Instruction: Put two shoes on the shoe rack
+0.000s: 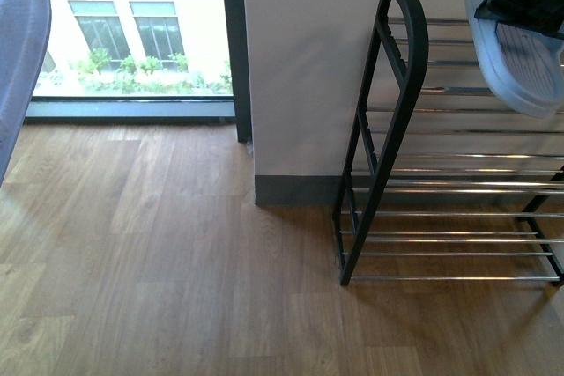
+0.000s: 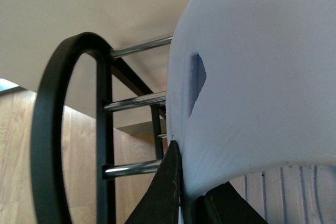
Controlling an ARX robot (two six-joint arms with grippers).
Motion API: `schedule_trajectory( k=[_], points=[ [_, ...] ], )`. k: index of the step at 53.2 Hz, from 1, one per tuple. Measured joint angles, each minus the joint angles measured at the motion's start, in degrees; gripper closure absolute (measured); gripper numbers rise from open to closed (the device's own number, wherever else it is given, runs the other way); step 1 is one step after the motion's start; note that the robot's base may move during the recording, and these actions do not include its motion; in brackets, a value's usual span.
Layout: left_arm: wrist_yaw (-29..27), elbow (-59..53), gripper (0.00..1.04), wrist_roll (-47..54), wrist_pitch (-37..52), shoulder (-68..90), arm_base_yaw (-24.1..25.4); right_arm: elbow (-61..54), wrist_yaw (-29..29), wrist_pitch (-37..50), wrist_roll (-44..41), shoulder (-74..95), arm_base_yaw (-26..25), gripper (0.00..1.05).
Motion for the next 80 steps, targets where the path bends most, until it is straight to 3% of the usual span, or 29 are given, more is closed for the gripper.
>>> schedule_trajectory(
  k=[24, 44, 70, 80],
  points=[
    [-0.02, 0.0, 1.03, 0.0, 0.0, 0.0, 0.0, 8.85, 0.5, -5.99, -11.23, 5.86, -4.31, 1.03],
    [-0.02, 0.0, 1.03, 0.0, 0.0, 0.0, 0.0, 12.41, 0.48, -8.85, -13.44, 9.62, -7.67, 1.03],
    [0.0, 0.0, 1.03, 0.0, 0.0, 0.0, 0.0, 13.16, -0.83, -9.31, -16.63, 10.36, -8.37, 1.03],
    [0.0, 0.0, 1.03, 0.0, 0.0, 0.0, 0.0, 12.59, -1.03, -7.85, -16.94, 10.34, -8.68, 0.81]
  ],
)
